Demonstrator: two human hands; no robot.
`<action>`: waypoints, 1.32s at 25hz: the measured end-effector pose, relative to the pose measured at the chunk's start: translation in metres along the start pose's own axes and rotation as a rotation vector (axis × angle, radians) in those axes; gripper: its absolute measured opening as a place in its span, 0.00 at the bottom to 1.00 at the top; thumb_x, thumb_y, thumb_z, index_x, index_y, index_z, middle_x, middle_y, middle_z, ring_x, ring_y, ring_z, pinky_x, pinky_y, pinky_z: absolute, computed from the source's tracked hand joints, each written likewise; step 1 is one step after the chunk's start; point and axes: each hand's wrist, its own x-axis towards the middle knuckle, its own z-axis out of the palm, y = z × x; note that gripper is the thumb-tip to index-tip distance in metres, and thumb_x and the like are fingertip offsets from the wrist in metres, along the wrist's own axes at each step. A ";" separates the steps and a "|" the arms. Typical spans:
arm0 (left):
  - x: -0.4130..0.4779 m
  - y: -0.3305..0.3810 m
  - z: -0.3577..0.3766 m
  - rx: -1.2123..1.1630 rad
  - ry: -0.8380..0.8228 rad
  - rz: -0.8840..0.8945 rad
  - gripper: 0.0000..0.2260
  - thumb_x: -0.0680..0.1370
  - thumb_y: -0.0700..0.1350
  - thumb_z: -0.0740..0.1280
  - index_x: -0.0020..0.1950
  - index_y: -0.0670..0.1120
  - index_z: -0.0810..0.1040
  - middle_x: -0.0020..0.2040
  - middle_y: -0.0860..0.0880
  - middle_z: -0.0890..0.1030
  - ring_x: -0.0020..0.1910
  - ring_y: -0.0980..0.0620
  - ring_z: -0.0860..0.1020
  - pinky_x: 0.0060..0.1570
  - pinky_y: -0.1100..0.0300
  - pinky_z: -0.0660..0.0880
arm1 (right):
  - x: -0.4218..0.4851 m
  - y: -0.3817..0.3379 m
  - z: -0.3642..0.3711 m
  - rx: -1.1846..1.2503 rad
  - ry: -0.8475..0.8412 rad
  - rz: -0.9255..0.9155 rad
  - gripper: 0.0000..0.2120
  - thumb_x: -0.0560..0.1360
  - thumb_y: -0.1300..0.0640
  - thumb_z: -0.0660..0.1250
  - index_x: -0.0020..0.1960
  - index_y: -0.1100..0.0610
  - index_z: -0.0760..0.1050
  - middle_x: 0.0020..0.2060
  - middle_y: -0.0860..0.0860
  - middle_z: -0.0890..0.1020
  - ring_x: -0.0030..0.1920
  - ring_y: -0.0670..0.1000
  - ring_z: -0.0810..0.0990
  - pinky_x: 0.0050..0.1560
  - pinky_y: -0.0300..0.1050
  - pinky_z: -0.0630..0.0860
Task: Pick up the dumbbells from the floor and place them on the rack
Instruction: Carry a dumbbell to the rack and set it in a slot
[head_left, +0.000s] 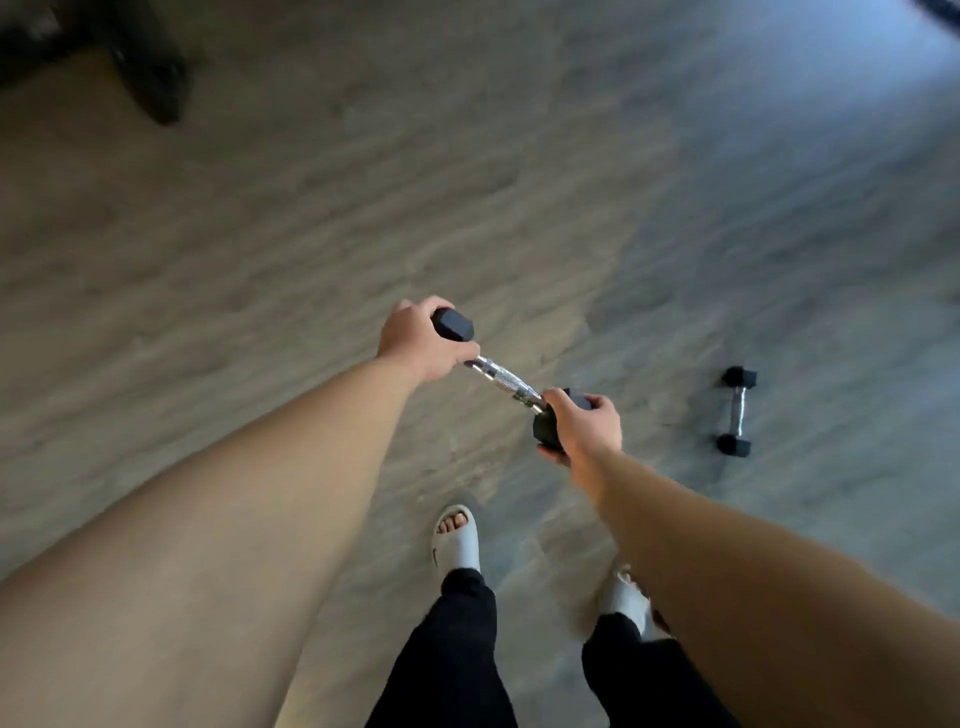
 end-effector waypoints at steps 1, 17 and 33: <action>-0.007 0.025 -0.043 -0.007 0.049 0.028 0.26 0.65 0.52 0.81 0.62 0.53 0.80 0.58 0.48 0.74 0.55 0.48 0.76 0.51 0.60 0.71 | -0.031 -0.031 0.009 0.038 -0.022 -0.022 0.25 0.67 0.49 0.78 0.60 0.53 0.75 0.52 0.53 0.80 0.46 0.52 0.83 0.30 0.49 0.85; 0.093 0.348 -0.450 0.128 0.528 0.302 0.33 0.64 0.51 0.82 0.66 0.48 0.77 0.56 0.50 0.78 0.53 0.50 0.76 0.49 0.60 0.73 | -0.170 -0.472 0.191 0.380 -0.456 -0.175 0.31 0.66 0.52 0.77 0.66 0.59 0.75 0.59 0.60 0.80 0.54 0.60 0.83 0.31 0.52 0.84; 0.416 0.484 -0.690 0.219 0.513 0.423 0.29 0.63 0.51 0.83 0.62 0.54 0.78 0.51 0.53 0.76 0.40 0.59 0.74 0.31 0.66 0.68 | -0.134 -0.802 0.426 0.345 -0.531 -0.160 0.15 0.71 0.57 0.73 0.54 0.64 0.79 0.52 0.64 0.82 0.49 0.63 0.84 0.33 0.54 0.84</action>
